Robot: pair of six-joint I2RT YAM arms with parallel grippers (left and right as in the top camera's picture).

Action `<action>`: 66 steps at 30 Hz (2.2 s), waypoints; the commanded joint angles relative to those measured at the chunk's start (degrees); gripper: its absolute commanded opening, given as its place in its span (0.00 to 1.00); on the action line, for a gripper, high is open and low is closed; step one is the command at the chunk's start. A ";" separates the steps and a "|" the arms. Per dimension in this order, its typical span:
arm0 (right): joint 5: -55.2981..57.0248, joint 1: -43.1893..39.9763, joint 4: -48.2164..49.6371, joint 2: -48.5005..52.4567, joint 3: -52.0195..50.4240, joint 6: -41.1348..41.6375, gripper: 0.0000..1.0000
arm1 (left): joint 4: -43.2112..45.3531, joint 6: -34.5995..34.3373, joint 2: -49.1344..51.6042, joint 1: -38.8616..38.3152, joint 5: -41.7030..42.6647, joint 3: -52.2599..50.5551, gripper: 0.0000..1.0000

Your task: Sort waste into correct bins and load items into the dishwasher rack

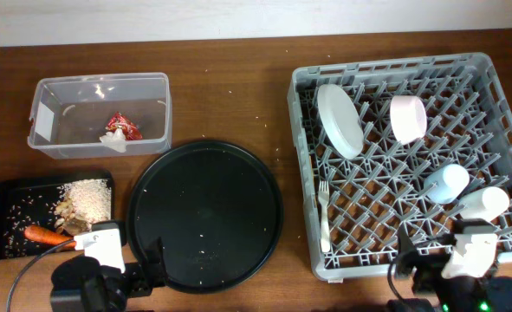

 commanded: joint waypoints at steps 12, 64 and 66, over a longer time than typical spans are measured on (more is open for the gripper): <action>-4.33 0.31 62.29 -14.73 -50.34 -0.48 0.98 | 0.02 0.70 -0.22 0.09 0.39 -0.22 0.99; -4.26 0.31 56.48 -14.69 -50.34 -0.44 0.98 | 60.87 7.37 -20.50 -3.58 -0.68 -44.61 0.99; -4.26 0.31 56.48 -14.69 -50.34 -0.44 0.98 | 60.87 7.37 -20.50 -3.58 -0.68 -44.61 0.99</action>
